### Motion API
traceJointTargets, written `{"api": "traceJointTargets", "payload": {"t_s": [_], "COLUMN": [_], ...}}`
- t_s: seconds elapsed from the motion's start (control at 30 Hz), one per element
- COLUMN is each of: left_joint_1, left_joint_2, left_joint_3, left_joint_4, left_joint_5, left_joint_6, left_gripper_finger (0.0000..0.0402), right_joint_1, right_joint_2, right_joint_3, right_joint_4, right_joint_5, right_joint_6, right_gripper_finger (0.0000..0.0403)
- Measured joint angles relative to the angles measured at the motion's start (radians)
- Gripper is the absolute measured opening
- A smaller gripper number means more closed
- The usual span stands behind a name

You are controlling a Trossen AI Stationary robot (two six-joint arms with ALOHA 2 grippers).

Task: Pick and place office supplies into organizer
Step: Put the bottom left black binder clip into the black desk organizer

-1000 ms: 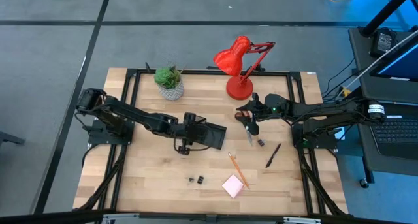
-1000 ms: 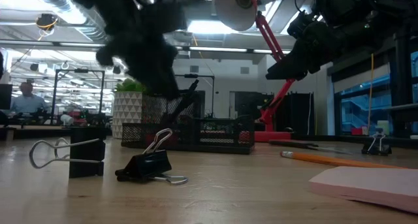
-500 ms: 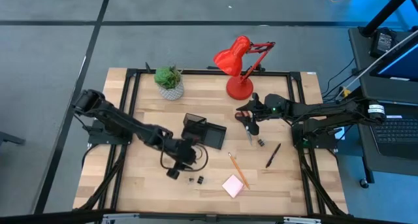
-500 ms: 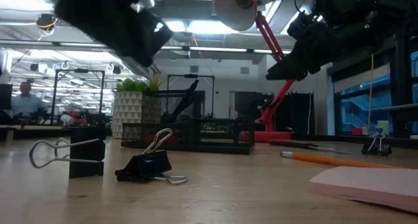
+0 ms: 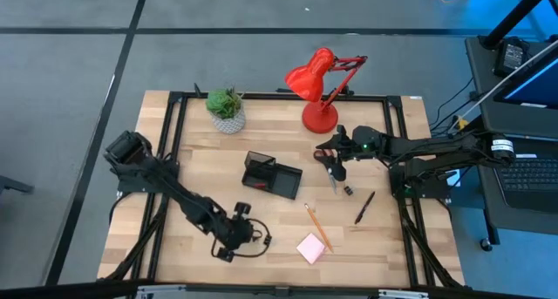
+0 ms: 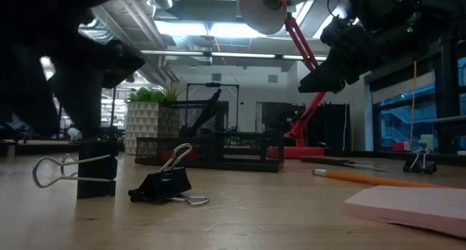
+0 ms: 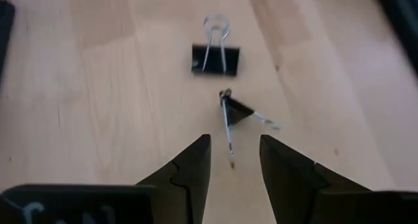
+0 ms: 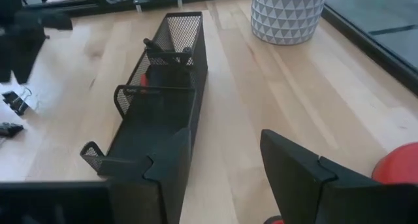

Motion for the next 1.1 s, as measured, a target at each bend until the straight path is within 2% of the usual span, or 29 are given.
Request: {"api": "traceJointTargets", "payload": {"t_s": [0.3,0.8,1.1], "left_joint_1": [-0.008,-0.006,0.003], "left_joint_2": [0.08,0.086,0.086], "left_joint_3": [0.0,0.0,0.0], "left_joint_4": [-0.001,0.042,0.042], "left_joint_5": [-0.036,-0.036,-0.023], "left_joint_6": [-0.05,-0.049,-0.047], "left_gripper_finger": [0.0125,0.0123,0.0059], "right_joint_1": [0.001,0.001,0.001], "right_joint_2": [0.0,0.0,0.0], "right_joint_3": [0.0,0.0,0.0], "right_joint_4": [0.0,-0.004,-0.007], "right_joint_5": [0.0,0.0,0.0], "right_joint_6": [0.028,0.025,0.021], "right_gripper_finger": [0.0188,0.0188,0.0188]}}
